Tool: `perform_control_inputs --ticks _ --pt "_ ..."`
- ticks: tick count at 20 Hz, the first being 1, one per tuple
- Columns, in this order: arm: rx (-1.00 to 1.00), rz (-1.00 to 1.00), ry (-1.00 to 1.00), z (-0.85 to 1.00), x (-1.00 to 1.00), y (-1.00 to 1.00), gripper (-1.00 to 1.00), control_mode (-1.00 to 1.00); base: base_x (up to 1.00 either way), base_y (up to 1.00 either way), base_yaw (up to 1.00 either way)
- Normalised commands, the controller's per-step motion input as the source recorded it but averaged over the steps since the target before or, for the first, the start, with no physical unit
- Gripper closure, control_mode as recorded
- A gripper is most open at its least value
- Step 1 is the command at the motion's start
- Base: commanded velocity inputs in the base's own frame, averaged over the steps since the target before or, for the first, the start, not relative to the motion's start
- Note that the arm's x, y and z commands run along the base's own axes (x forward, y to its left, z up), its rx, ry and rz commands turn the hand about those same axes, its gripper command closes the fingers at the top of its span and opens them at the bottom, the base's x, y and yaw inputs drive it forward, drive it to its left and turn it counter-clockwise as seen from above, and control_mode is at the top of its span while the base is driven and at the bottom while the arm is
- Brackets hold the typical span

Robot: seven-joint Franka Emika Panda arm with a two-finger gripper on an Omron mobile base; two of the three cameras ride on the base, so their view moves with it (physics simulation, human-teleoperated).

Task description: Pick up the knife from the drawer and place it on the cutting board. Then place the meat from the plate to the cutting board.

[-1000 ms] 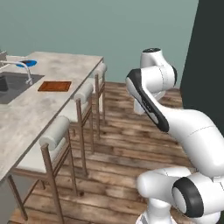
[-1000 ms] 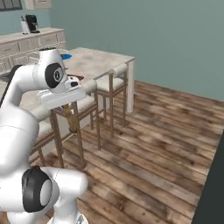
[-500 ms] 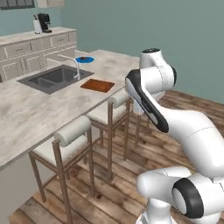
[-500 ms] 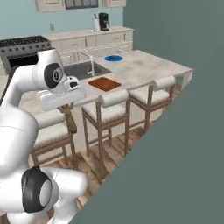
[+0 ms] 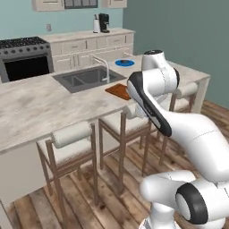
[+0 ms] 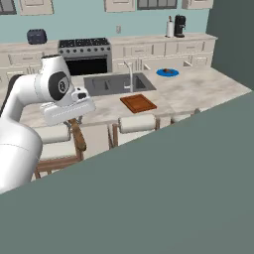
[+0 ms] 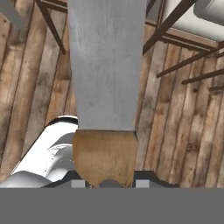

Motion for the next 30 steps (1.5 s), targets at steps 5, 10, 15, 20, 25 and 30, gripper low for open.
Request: perform_control_inputs --ticks 5,10,15,20,25,30 --pt "0.0 0.0 0.0 0.0 0.0 0.0 1.0 1.0 0.39 -0.93 0.54" --pt "0.0 0.0 0.0 0.0 0.0 0.0 1.0 1.0 0.46 -1.0 0.45" --pt "0.0 0.0 0.0 0.0 0.0 0.0 1.0 1.0 0.61 -0.92 0.32" --pt "0.0 0.0 0.0 0.0 0.0 0.0 1.0 1.0 0.55 -0.58 0.23" --pt "0.0 0.0 0.0 0.0 0.0 0.0 1.0 1.0 0.61 -0.48 0.23" --pt "0.0 0.0 0.0 0.0 0.0 0.0 1.0 1.0 0.74 -0.45 0.08"
